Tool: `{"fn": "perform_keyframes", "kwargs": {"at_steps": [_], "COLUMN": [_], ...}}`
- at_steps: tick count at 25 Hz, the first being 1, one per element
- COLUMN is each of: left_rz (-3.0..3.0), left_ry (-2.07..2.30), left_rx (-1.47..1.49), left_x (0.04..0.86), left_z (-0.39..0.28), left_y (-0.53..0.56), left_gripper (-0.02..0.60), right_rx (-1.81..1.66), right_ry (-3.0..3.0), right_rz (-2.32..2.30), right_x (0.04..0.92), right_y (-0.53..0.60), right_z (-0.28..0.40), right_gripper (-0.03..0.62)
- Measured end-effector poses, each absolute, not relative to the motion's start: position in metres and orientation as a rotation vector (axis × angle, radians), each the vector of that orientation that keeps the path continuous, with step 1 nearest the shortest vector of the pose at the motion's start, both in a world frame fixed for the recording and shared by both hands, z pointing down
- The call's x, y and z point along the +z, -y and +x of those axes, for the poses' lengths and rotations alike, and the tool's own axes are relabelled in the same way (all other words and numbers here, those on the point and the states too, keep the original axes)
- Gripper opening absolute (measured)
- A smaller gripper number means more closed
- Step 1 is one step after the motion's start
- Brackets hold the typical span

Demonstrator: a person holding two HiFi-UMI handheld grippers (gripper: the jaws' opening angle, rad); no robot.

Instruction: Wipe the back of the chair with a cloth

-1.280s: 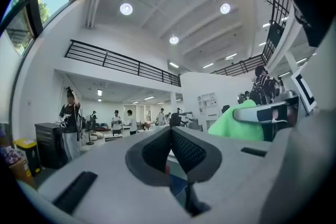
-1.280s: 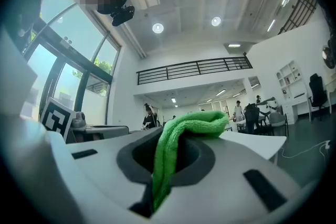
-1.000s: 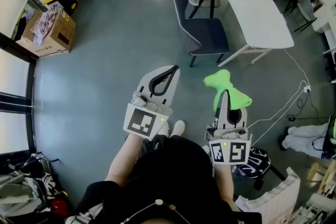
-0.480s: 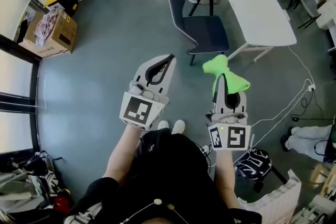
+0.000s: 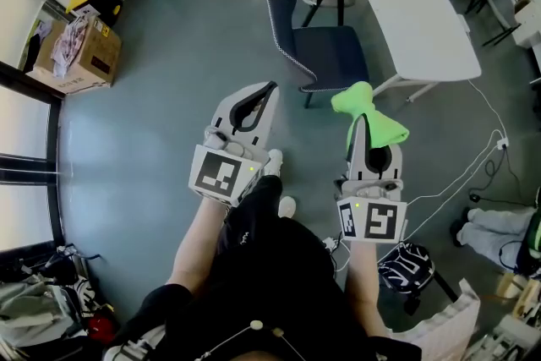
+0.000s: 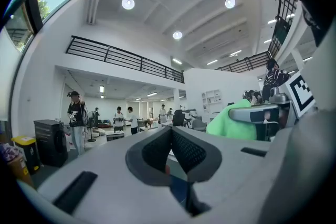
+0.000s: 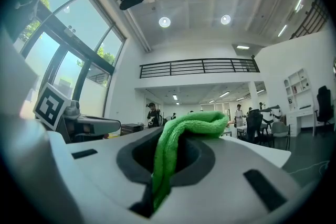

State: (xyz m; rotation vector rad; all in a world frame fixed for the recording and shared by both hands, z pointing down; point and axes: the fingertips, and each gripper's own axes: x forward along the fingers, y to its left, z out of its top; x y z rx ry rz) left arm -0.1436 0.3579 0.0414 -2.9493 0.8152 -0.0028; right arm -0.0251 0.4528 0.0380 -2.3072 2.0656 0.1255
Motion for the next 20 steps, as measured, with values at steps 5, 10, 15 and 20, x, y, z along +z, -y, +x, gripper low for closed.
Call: {"fn": "perform_keyframes", "kwargs": {"at_steps": [5, 10, 15, 20], "left_rz": [-2.948, -2.93, -2.981, -2.967], "left_ry": [-0.8, -0.766, -0.788, -0.817], "left_rx": [0.044, 0.1, 0.083, 0.058], "left_x": [0.04, 0.038, 0.047, 0.053], "left_z": [-0.126, -0.107, -0.099, -0.084], "left_y": [-0.309, -0.255, -0.205, -0.171], "left_gripper": [-0.002, -0.002, -0.002, -0.002], "right_rx": [0.127, 0.119, 0.09, 0.069], "right_ry": [-2.054, -2.019, -2.004, -2.022], "right_rz": [-2.34, -2.372, -2.409, -2.431], "right_x": [0.042, 0.042, 0.047, 0.057], "right_y": [-0.402, -0.347, -0.309, -0.284], "right_z": [-0.013, 0.004, 0.019, 0.04], "right_gripper": [0.018, 0.018, 0.018, 0.018]}}
